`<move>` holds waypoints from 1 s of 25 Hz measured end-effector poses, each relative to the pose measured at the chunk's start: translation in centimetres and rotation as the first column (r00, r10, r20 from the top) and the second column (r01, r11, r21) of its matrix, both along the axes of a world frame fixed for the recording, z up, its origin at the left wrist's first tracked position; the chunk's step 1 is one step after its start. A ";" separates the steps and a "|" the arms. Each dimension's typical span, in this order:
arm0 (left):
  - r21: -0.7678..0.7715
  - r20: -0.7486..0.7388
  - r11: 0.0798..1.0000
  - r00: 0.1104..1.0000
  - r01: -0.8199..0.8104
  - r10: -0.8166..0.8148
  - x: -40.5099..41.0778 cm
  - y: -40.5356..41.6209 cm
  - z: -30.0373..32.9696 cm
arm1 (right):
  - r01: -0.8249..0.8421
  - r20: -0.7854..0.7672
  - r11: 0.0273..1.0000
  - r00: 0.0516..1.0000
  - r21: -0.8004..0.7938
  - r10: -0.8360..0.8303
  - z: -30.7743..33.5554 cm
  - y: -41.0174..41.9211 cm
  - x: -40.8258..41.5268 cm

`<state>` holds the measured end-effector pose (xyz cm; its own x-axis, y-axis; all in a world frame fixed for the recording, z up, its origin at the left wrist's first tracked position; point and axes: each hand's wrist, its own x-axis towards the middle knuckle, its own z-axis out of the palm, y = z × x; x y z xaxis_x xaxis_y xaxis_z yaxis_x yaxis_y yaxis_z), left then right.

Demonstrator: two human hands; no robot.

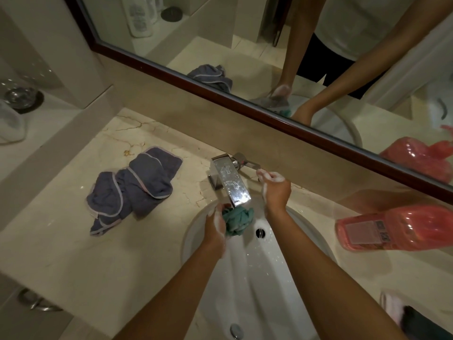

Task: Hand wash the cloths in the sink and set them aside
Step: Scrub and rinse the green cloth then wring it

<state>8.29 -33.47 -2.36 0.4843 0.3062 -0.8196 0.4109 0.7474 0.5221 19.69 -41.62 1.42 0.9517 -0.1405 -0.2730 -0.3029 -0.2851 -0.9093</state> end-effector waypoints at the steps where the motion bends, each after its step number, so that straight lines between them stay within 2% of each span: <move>1: 0.000 0.008 1.000 1.000 0.000 0.000 -0.1 0.0 -0.1 | -0.005 0.001 1.000 1.000 0.005 0.005 0.0 -0.2 -0.1; 4: 0.009 0.021 1.000 1.000 0.011 -0.011 -0.2 0.0 -0.3 | -0.021 -0.056 0.998 0.998 0.059 0.024 -0.6 -0.8 -1.7; 8: 0.072 0.066 0.997 0.998 0.002 -0.007 0.0 -0.7 -1.0 | -0.082 -0.251 0.972 0.958 0.222 0.138 -2.3 -1.1 -5.9; 12: 0.127 0.114 0.991 0.993 -0.035 0.021 0.0 -1.6 -1.4 | 0.092 -0.369 0.902 0.926 0.422 0.078 -2.8 -0.5 -7.4; 14: 0.211 0.125 0.977 0.992 -0.031 0.005 0.0 -1.9 -1.9 | 0.137 -0.418 0.855 0.903 0.500 0.100 -3.6 -0.2 -8.1; 17: 0.345 0.144 0.939 0.988 0.009 -0.063 0.1 -2.2 -3.0 | 0.154 -0.474 0.860 0.874 0.487 0.112 -4.7 0.3 -9.5; 20: 0.394 0.115 0.919 0.991 0.019 -0.069 0.3 -2.2 -3.4 | 0.208 -0.484 0.834 0.871 0.512 0.079 -5.9 0.2 -9.8; 22: 0.465 0.120 0.885 0.988 0.028 -0.095 0.6 -2.1 -4.1 | 0.197 -0.533 0.835 0.836 0.514 0.131 -6.8 0.0 -9.9; 25: 0.483 0.130 0.874 0.984 0.044 -0.121 0.8 -2.3 -4.9 | 0.141 -0.553 0.864 0.814 0.484 0.176 -8.1 -0.3 -10.3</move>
<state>9.05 -35.77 -7.25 0.6314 0.5938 -0.4988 0.3473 0.3586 0.8665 9.44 -41.88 -6.66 0.6015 0.1756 -0.7793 -0.7989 0.1299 -0.5873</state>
